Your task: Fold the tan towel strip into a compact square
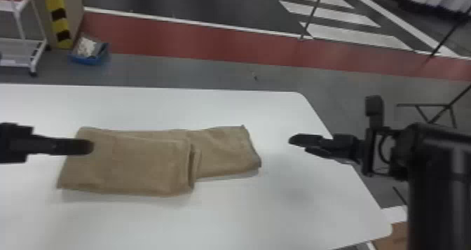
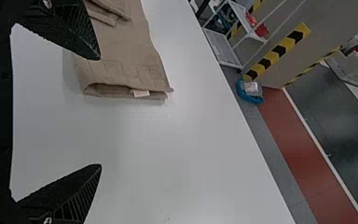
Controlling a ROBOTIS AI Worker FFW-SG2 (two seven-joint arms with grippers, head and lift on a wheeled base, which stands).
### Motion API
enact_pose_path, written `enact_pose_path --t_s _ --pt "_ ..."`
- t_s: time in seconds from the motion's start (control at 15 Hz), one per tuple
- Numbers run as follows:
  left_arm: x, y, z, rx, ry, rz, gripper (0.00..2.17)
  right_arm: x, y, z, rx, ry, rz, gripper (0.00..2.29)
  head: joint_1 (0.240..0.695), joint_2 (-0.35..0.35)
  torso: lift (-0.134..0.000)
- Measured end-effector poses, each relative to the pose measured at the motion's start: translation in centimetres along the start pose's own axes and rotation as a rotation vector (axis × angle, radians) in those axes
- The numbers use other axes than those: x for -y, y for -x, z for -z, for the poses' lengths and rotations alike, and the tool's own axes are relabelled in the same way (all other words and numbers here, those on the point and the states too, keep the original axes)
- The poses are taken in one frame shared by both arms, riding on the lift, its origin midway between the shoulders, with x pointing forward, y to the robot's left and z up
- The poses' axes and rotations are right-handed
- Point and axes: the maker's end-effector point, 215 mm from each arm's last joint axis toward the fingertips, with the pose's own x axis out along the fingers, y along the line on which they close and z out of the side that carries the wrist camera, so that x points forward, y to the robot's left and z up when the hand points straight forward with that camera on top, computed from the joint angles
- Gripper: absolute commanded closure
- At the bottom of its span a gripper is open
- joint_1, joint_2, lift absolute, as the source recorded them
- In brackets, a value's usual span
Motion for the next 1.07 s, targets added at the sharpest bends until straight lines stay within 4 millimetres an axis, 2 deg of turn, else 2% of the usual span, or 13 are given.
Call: enact_pose_path --t_s 0.13,0.27,0.33,0.47,0.53,0.6,0.8,1.07 --pt "-5.6 4.0 3.1 0.035 0.107 -0.065 0.07 -6.7 -4.1 2.3 -0.049 0.041 -0.092 0.07 0.695 -0.130 -0.128" --pt "-10.3 7.9 5.1 0.089 0.150 -0.128 0.07 -12.4 -7.5 4.3 -0.088 0.081 -0.170 0.07 0.695 0.017 -0.128" --pt "-12.1 9.7 5.9 0.110 0.155 -0.152 0.07 -14.9 -8.9 5.2 -0.106 0.095 -0.201 0.07 0.695 0.150 -0.128" --pt "-15.1 12.8 7.5 0.151 0.153 -0.185 0.07 -19.9 -11.7 7.0 -0.141 0.120 -0.254 0.07 0.695 0.252 -0.128" --pt "-16.1 13.8 8.2 0.165 0.149 -0.194 0.07 -20.8 -12.6 7.3 -0.153 0.146 -0.248 0.07 0.695 0.281 -0.128" --pt "-16.8 14.6 8.8 0.175 0.151 -0.203 0.08 -21.0 -13.4 7.4 -0.163 0.169 -0.230 0.08 0.695 0.305 -0.128" --pt "-18.2 16.2 9.8 0.200 0.147 -0.216 0.08 -20.1 -15.1 7.4 -0.190 0.227 -0.151 0.08 0.695 0.341 -0.128" --pt "-19.2 17.1 9.6 0.221 0.133 -0.218 0.08 -19.1 -15.9 7.6 -0.221 0.261 -0.078 0.08 0.695 0.350 -0.128"
